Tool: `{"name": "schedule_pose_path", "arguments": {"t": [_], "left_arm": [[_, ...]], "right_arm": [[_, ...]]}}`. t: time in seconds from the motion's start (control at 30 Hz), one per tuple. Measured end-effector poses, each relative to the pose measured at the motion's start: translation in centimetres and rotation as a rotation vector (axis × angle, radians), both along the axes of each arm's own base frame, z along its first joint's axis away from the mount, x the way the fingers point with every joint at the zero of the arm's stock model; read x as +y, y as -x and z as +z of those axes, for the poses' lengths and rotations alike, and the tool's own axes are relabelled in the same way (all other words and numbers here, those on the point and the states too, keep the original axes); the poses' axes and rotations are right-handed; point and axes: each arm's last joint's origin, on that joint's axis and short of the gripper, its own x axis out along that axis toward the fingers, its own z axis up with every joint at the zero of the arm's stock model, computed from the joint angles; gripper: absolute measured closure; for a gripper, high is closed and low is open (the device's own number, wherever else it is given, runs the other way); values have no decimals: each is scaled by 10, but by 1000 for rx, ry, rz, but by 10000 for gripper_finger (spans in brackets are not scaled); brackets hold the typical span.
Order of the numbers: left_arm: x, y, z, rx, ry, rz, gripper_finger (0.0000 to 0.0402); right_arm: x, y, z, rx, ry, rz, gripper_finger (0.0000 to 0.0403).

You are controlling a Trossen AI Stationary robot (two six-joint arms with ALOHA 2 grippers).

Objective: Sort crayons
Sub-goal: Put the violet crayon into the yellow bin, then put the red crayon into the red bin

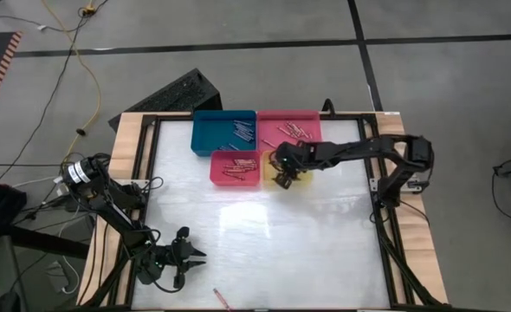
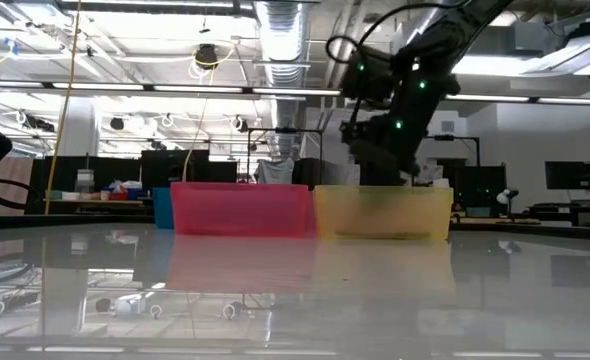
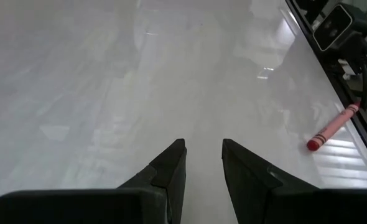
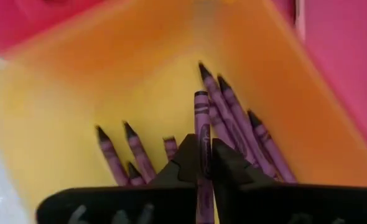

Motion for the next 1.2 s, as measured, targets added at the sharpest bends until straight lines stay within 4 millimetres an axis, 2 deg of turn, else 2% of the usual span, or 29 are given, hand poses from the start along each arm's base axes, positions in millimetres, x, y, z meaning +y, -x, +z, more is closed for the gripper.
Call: {"name": "schedule_pose_path", "arguments": {"t": [0.17,0.33,0.5,0.67,0.8,1.0,1.13,1.2], "left_arm": [[-1,0,0,11,9,-16,307],[-1,0,-1,19,10,-25,307],[0,0,-1,12,2,-12,307],[0,0,-1,11,1,-11,307],[0,0,-1,12,1,-12,307],[0,0,-1,12,-2,-16,307],[0,0,-1,12,2,-14,307],[0,0,0,10,2,-16,307]], "right_arm": [[-8,-3,-14,30,-36,11,354],[-9,-1,-7,9,-30,6,325],[-8,-3,20,-79,-63,39,310],[4,-16,59,-210,-156,173,310],[35,-35,92,-369,-218,357,310],[115,-56,135,-591,-171,574,310],[168,-56,145,-623,-93,586,310],[192,-53,141,-602,-55,583,310]]}}
